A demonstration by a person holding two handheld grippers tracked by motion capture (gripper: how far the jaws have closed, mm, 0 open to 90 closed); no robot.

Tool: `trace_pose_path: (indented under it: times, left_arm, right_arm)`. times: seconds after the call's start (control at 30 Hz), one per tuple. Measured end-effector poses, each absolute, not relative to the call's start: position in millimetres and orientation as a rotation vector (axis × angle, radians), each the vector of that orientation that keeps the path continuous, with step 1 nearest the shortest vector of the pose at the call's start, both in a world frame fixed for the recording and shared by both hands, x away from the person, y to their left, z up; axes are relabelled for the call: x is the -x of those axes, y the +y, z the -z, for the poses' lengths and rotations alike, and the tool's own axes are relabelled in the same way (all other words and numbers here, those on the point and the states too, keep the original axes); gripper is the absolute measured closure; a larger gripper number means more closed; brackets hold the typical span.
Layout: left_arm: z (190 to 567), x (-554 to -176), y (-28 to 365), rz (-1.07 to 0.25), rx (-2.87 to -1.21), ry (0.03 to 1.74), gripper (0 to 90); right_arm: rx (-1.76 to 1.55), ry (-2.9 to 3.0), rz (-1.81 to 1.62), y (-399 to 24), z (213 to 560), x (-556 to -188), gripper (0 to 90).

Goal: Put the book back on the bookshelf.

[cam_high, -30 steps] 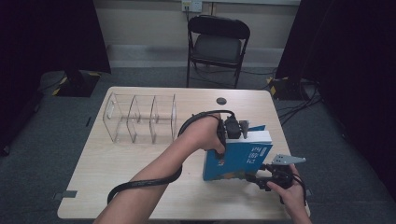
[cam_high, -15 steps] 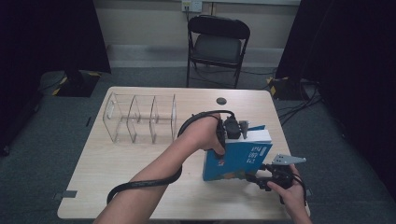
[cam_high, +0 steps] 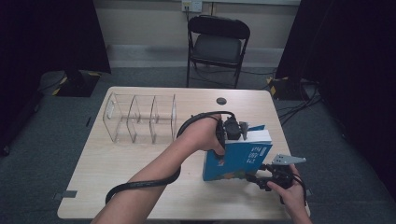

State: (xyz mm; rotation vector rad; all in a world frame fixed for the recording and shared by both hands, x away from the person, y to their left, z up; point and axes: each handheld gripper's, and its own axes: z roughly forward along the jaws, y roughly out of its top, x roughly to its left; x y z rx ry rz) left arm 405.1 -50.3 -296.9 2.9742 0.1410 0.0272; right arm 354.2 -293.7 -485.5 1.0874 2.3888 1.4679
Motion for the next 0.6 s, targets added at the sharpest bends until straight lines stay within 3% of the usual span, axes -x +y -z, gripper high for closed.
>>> trace_pose_path:
  times: [0.6]
  left_arm:
    - [299.3, -404.9, -51.7, -0.032, -2.973, 0.146, 56.2]
  right_arm:
    - [-1.094, 2.388, -1.466, -294.3, 485.1, -354.1, 26.6]
